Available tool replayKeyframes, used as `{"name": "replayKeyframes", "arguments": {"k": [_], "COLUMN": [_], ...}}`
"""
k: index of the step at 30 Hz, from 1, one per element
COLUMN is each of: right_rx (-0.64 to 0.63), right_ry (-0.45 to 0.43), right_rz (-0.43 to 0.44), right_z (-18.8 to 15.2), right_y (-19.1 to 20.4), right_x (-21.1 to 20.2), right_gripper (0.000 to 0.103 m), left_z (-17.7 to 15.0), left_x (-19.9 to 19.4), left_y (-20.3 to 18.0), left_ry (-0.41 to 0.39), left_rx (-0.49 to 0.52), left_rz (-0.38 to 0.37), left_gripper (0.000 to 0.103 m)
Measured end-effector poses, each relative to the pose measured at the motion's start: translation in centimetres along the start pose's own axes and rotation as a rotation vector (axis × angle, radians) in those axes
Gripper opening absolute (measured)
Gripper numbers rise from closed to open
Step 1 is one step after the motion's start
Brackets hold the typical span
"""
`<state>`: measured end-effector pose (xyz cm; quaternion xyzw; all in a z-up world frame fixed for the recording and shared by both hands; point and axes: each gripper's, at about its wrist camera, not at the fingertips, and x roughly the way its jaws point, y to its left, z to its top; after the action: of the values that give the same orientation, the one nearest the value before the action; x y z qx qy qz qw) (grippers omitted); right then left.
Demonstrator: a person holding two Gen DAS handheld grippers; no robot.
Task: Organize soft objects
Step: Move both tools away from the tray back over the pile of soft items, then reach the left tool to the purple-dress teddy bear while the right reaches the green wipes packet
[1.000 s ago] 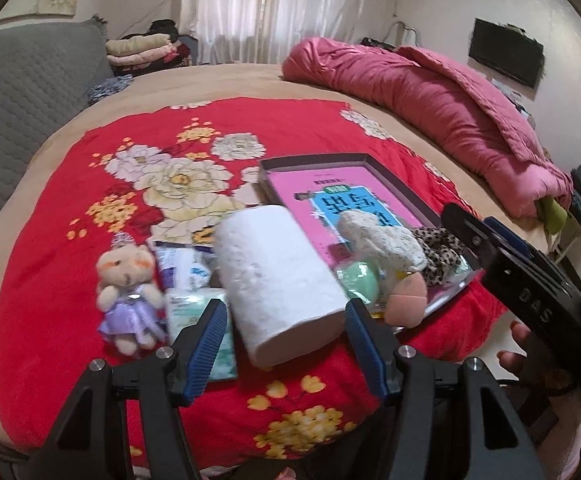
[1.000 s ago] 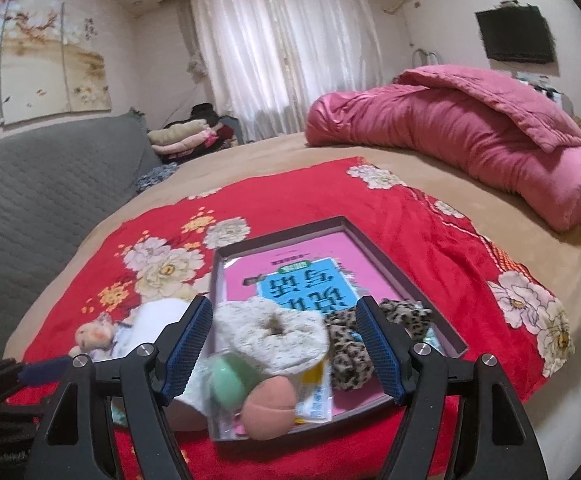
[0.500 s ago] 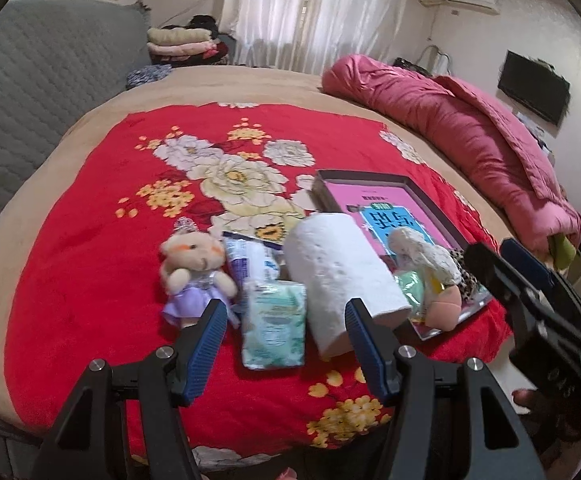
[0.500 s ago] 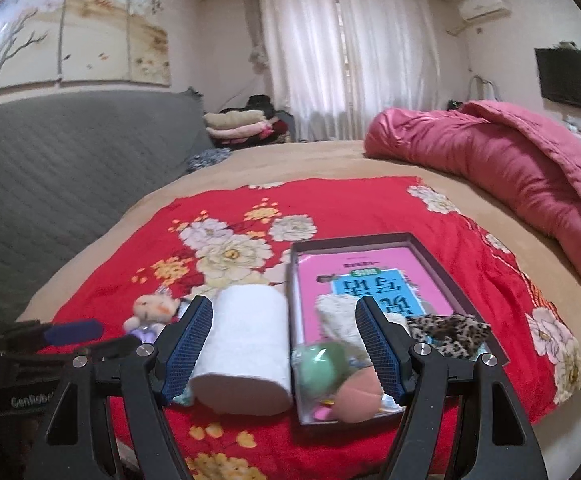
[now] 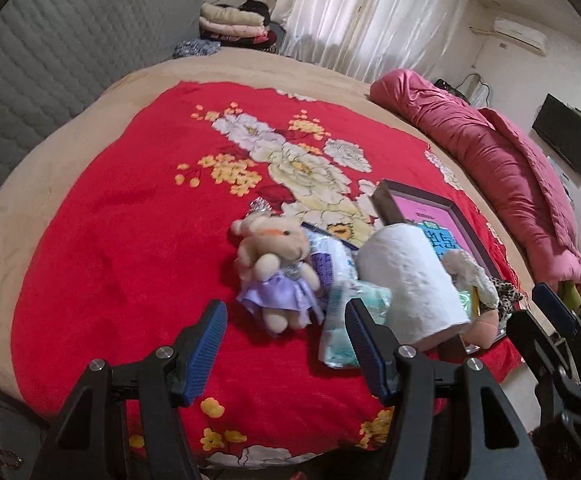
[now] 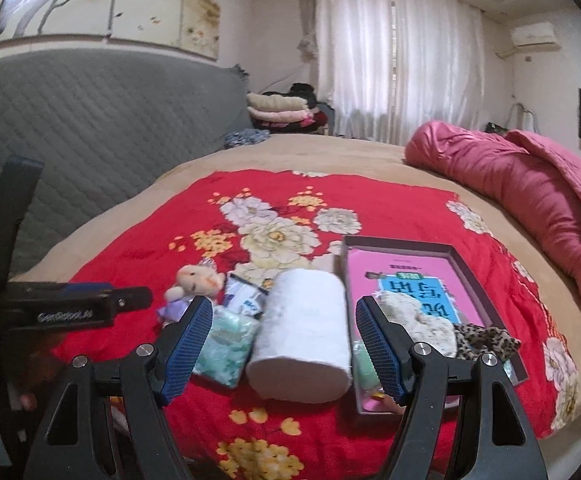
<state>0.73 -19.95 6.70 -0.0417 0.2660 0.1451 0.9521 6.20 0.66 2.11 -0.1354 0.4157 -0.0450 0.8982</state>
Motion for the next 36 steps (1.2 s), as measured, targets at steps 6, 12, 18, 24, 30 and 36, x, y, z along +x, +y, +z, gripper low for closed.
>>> {"name": "replayKeyframes", "arguments": {"k": [6,12,18,24,30,36], "right_rx": [-0.024,-0.02,-0.009,-0.017,-0.047,-0.076], "right_ry": [0.032,0.058,0.077,0.093,0.11,0.152], "right_rz": [0.028,0.039,0.048,0.057,0.066,0.099], "right_z": [-0.4,-0.8,-1.0,-1.1,-1.2,-1.4], "right_y": [1.2,1.1,0.7,1.1,2.0,3.4], "right_x": [1.2,2.3,3.2,4.3,5.2,6.6], "right_gripper": [0.076,0.076,0.076,0.076,0.076,0.076], "left_z": [-0.3,-0.1,0.1,0.0,0.1,0.8], "left_x": [2.4,6.1,8.7,9.7,9.1,6.1], "left_y": [0.7,0.8,1.5,1.6,1.4,2.5], "left_ry": [0.053,0.137,0.184,0.19,0.176,0.092], "left_rx": [-0.027,-0.08,-0.144,-0.155,-0.117,-0.117], "left_rz": [-0.022,-0.038,-0.031,-0.028,-0.048,-0.1], "left_gripper": [0.061,0.061,0.061,0.044,0.03,0.026]}}
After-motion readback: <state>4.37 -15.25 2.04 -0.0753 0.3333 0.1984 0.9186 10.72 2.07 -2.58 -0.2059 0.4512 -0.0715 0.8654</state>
